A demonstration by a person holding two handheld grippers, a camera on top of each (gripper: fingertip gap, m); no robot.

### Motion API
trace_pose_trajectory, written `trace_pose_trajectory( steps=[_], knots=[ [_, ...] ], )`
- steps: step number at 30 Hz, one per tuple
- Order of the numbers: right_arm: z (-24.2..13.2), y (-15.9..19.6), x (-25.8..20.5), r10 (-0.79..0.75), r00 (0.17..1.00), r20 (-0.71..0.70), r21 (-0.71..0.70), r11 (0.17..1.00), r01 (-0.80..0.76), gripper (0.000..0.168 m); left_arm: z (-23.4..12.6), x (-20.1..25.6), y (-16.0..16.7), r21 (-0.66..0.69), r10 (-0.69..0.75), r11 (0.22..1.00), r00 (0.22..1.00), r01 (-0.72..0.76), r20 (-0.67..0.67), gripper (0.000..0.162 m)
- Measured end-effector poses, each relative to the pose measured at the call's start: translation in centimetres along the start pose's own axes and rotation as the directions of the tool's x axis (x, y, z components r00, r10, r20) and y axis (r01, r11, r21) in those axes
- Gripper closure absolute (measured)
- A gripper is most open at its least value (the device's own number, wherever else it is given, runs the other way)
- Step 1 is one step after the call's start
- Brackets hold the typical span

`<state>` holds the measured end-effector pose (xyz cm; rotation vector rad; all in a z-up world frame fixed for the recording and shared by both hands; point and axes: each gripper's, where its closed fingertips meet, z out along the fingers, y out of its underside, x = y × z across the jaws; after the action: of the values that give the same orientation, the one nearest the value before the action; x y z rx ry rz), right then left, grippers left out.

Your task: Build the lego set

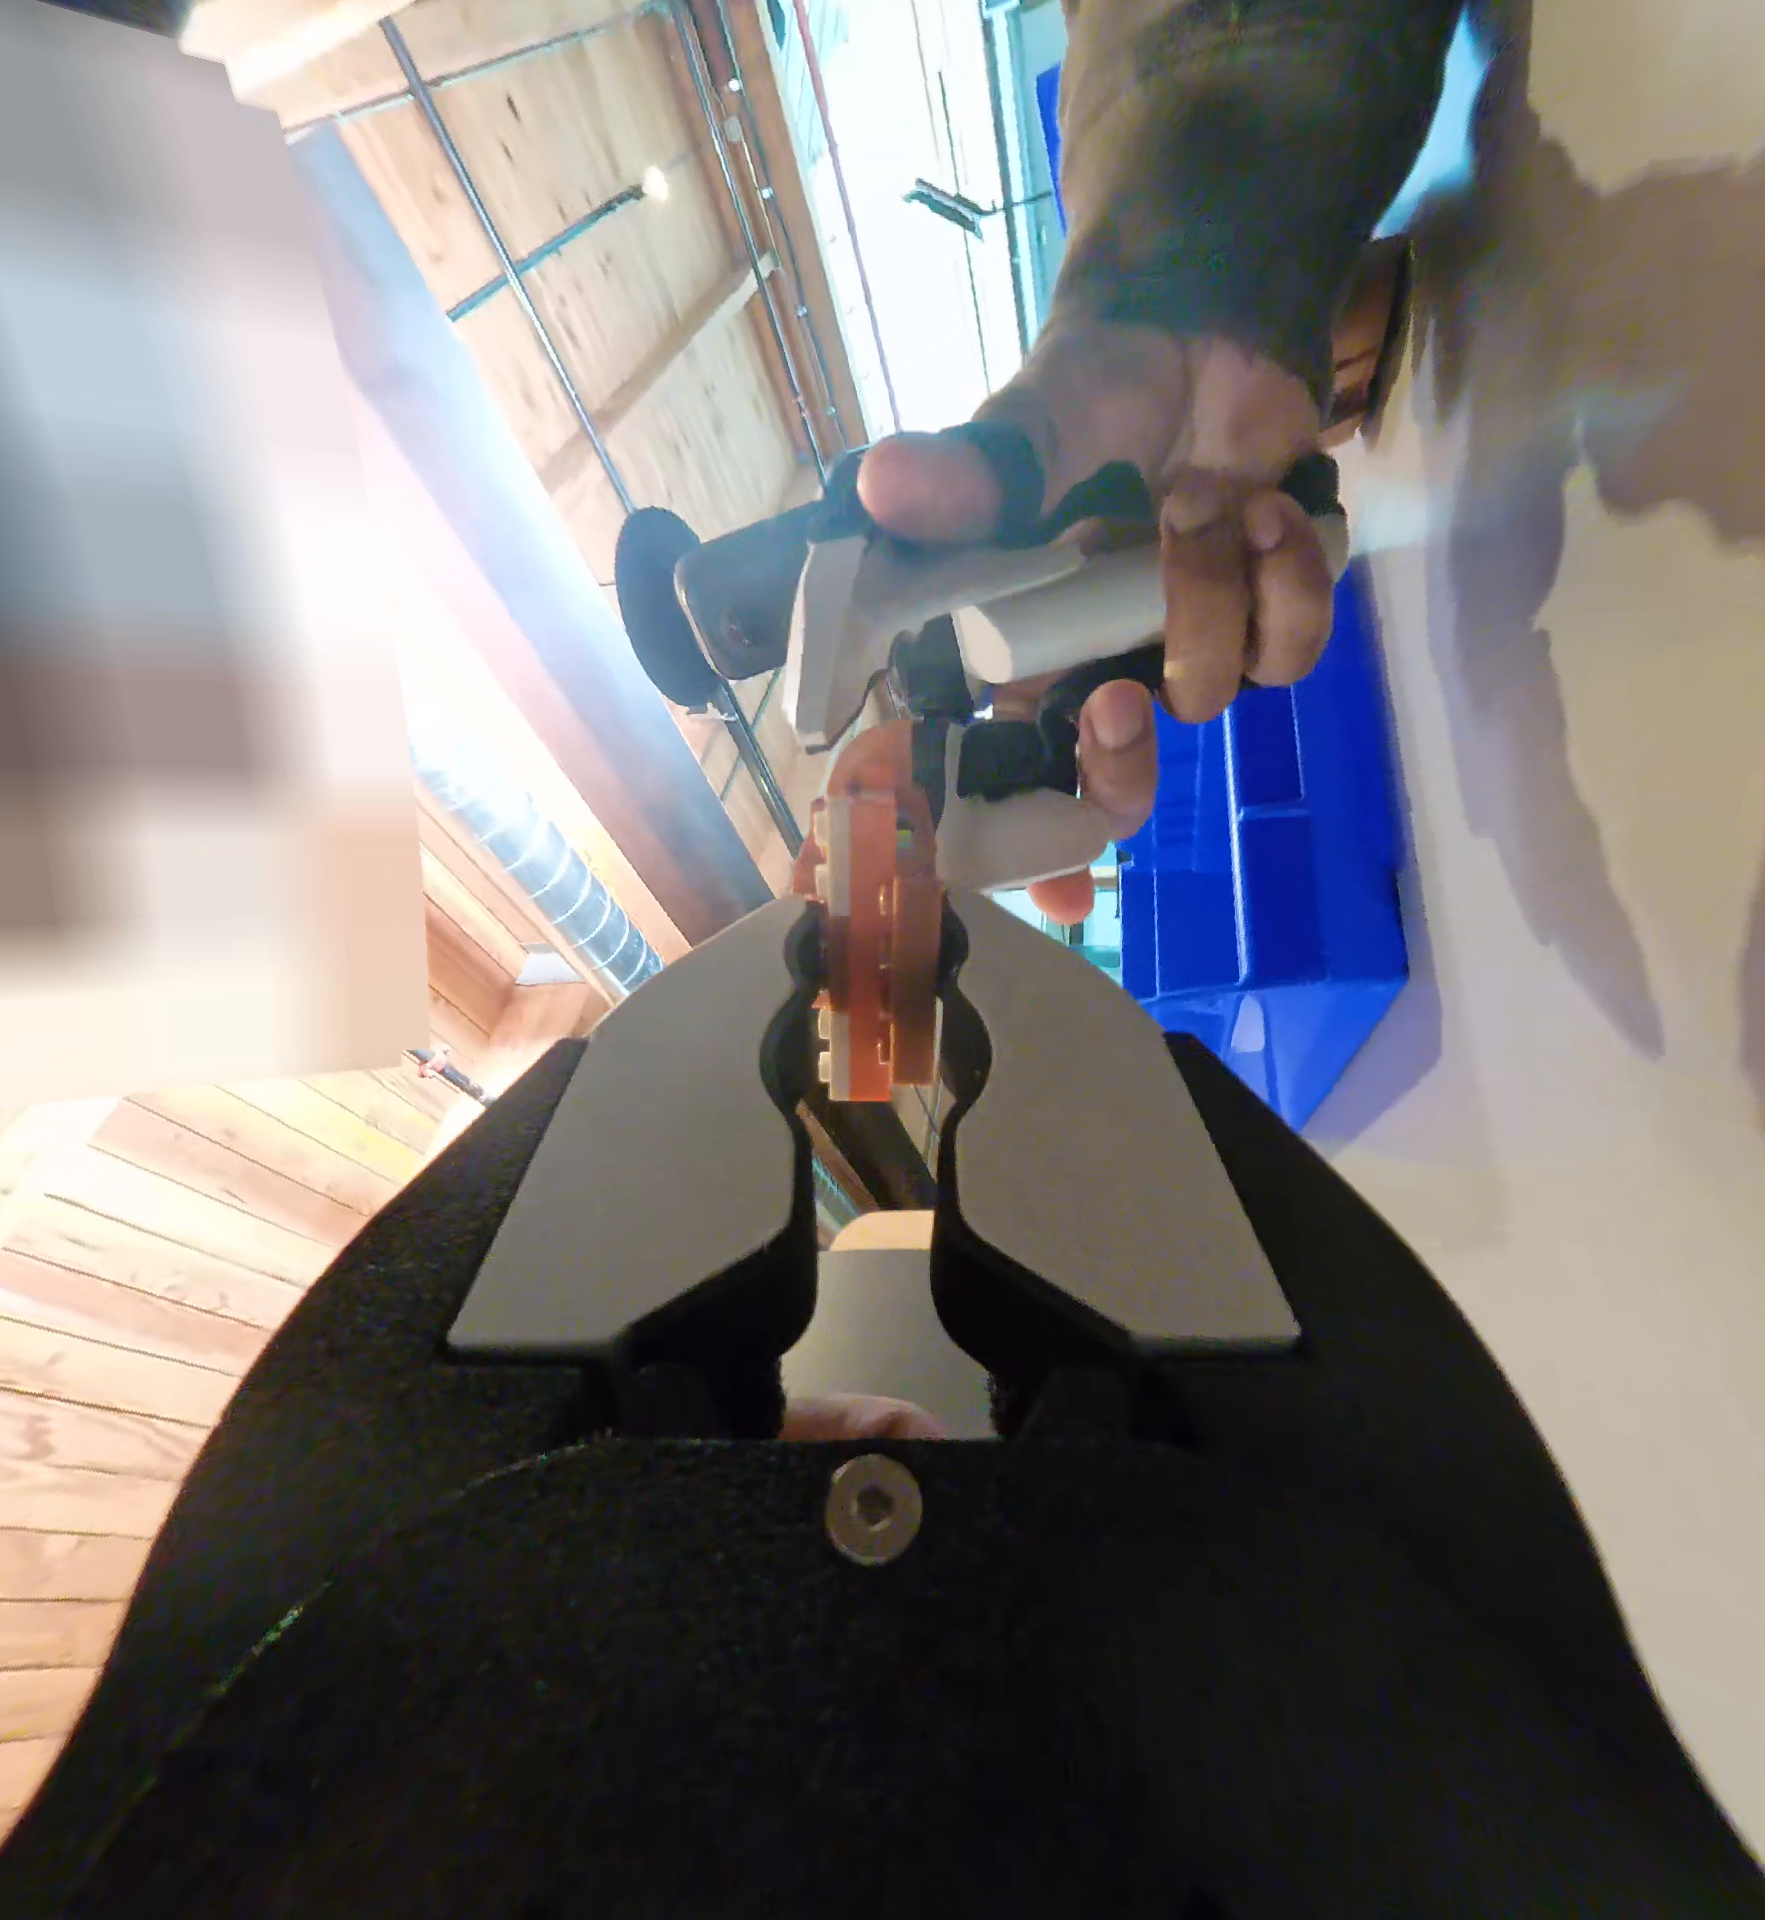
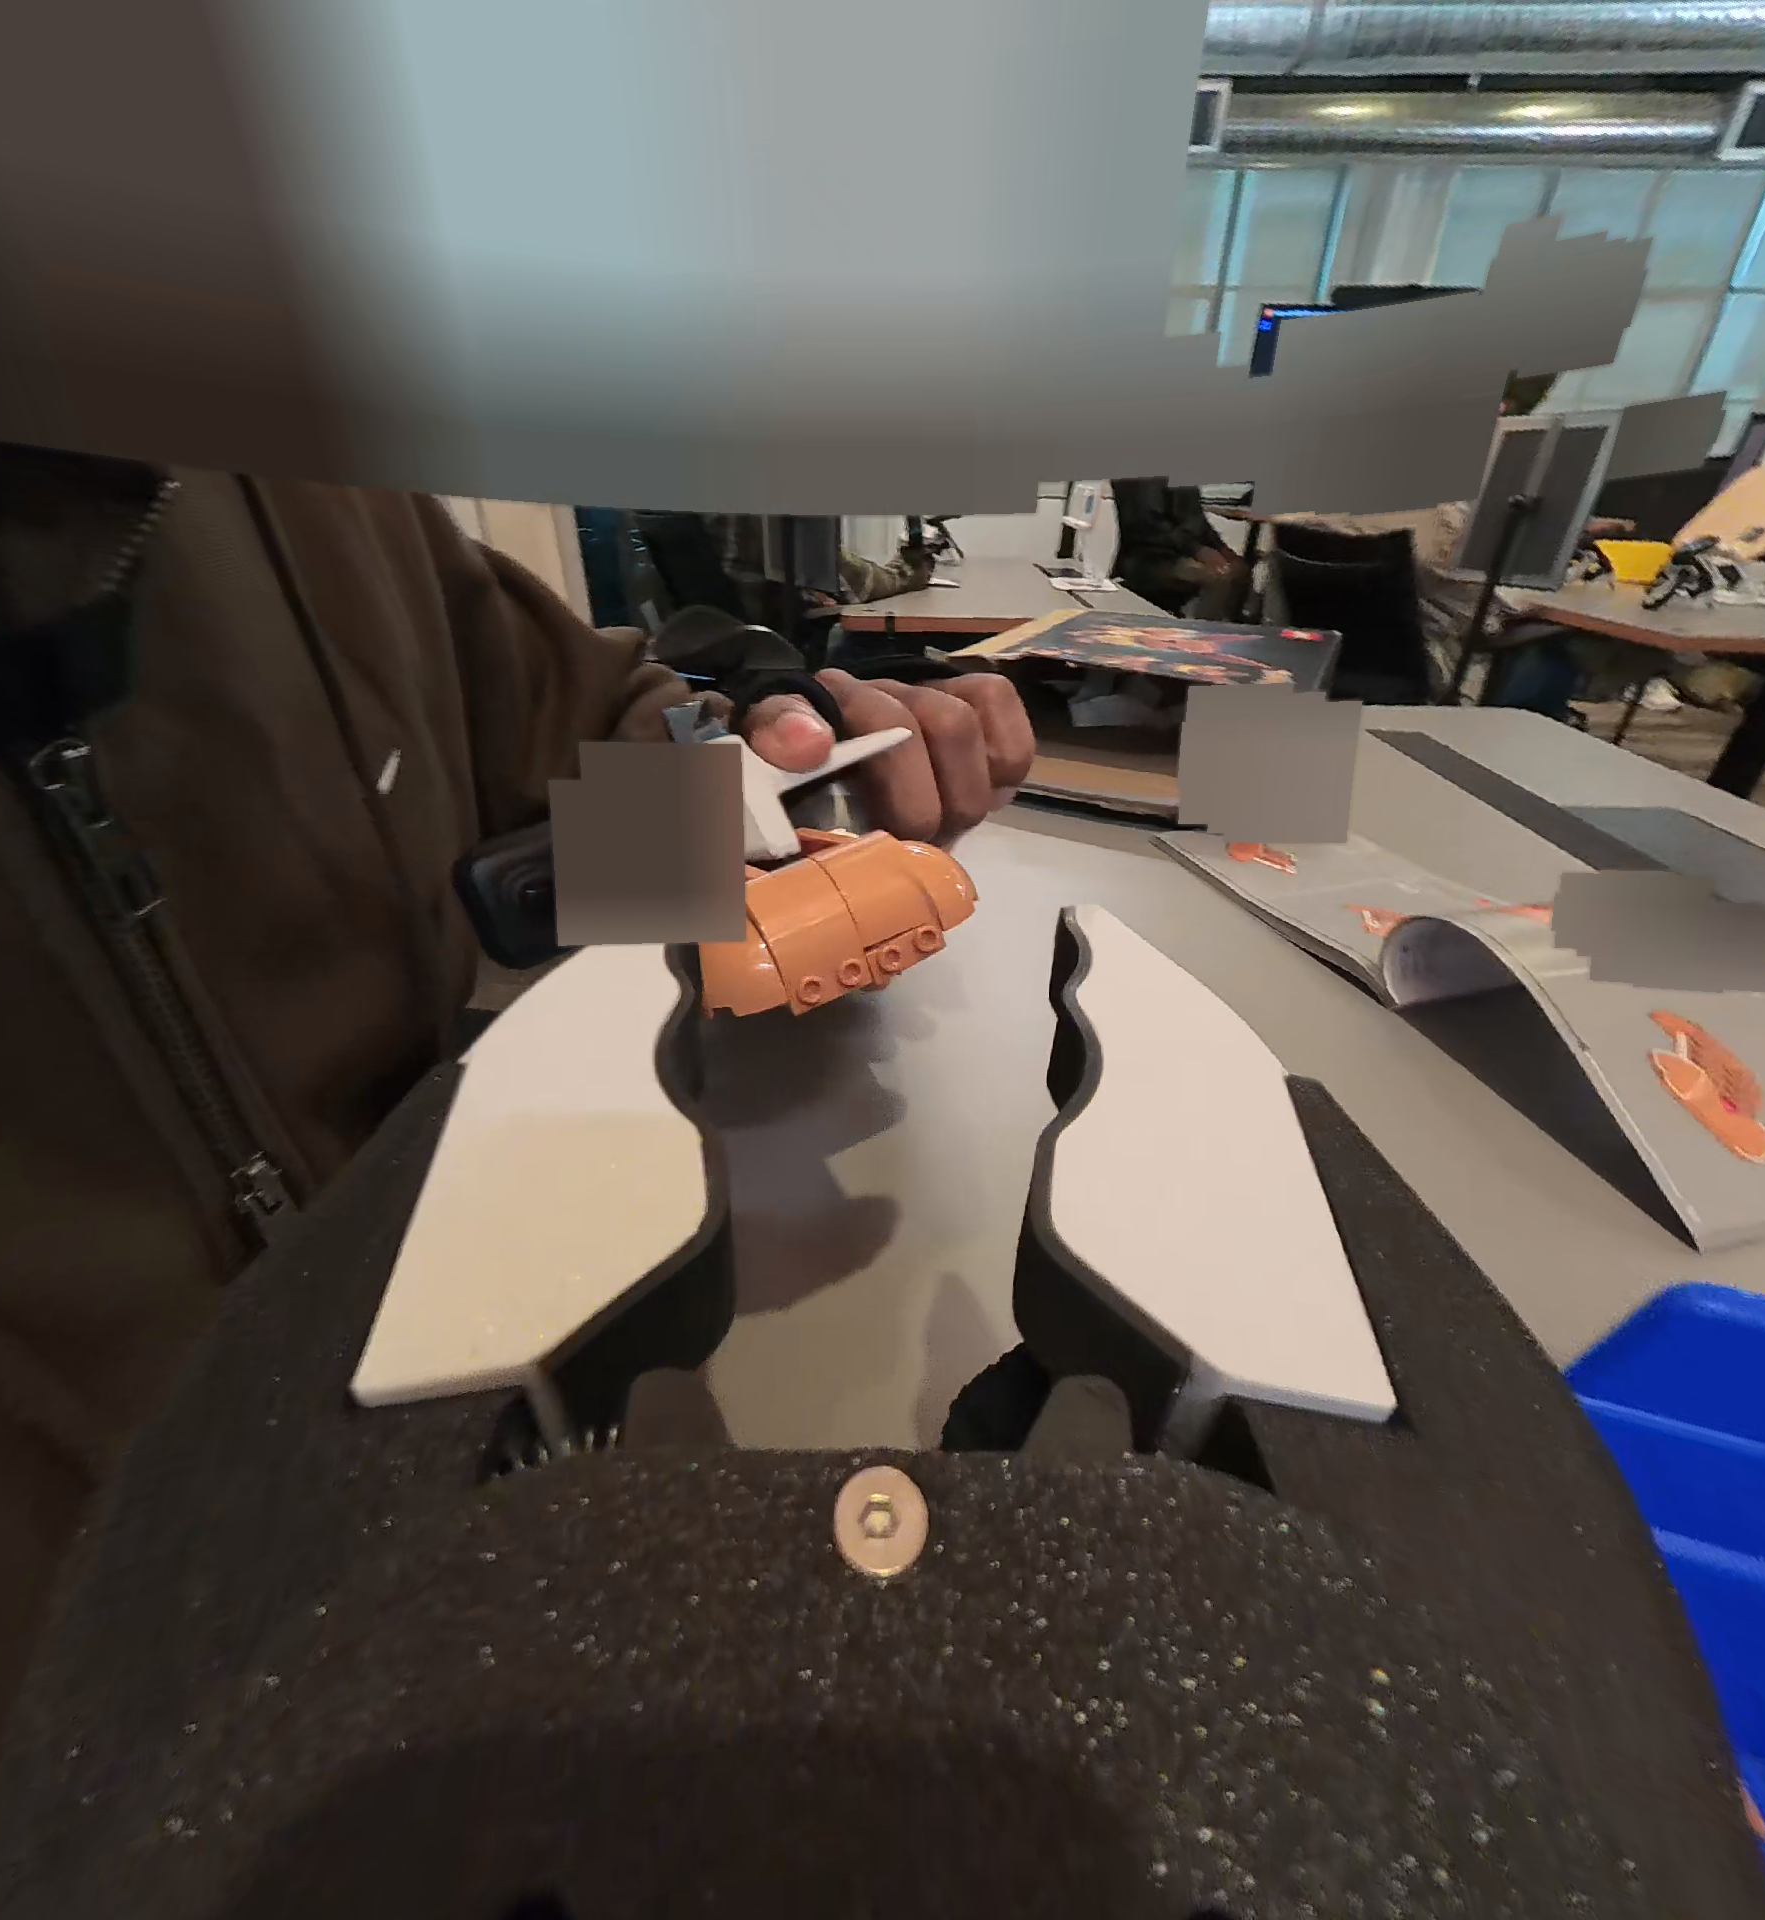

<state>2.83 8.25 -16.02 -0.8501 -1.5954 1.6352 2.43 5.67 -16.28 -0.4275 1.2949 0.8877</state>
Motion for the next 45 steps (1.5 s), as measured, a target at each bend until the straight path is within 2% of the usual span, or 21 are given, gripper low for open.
trace_pose_trajectory(
  steps=[7, 11, 14, 16, 31, 36, 41, 45],
  knots=[
    [0.3, 0.2, -2.3, 0.014, 0.987, 0.159, 0.016, 1.000, -0.017, 0.088, 0.1, -0.6, -1.5, 0.062, -0.083, 0.995, 0.996, 0.082, 0.021, 0.142],
    [0.6, 0.6, -3.2, 0.009, 0.980, 0.200, 0.003, 1.000, -0.010, 0.092, 0.2, -0.5, -1.9, 0.082, -0.119, 0.990, 0.993, 0.117, 0.015, 0.143],
    [0.7, 0.7, -3.1, 0.012, 0.982, 0.190, 0.006, 1.000, -0.013, 0.103, 0.3, -0.5, -2.0, 0.087, -0.137, 0.987, 0.990, 0.135, 0.017, 0.142],
    [0.7, 0.7, -3.1, 0.024, 0.981, 0.192, 0.000, 1.000, -0.024, 0.103, 0.3, -0.4, -2.0, 0.087, -0.144, 0.986, 0.989, 0.142, 0.017, 0.142],
    [0.8, 1.0, -2.5, 0.057, 0.986, 0.160, -0.023, 0.998, -0.054, 0.104, 0.2, 0.1, -1.4, 0.072, -0.189, 0.979, 0.982, 0.189, 0.001, 0.142],
    [0.9, 1.0, -2.1, 0.118, 0.982, 0.151, -0.024, 0.993, -0.116, 0.103, 0.3, 0.2, -1.0, 0.058, -0.215, 0.975, 0.977, 0.215, -0.005, 0.142],
    [0.6, 0.8, -1.3, 0.152, 0.982, 0.115, -0.011, 0.988, -0.151, 0.095, 0.4, 1.4, -0.5, 0.036, -0.232, 0.971, 0.971, 0.234, -0.051, 0.142],
    [0.2, 1.1, -0.5, 0.137, 0.989, 0.055, -0.036, 0.990, -0.136, 0.096, 0.2, 2.0, 0.5, 0.003, -0.273, 0.962, 0.959, 0.274, -0.075, 0.142]
  ],
)
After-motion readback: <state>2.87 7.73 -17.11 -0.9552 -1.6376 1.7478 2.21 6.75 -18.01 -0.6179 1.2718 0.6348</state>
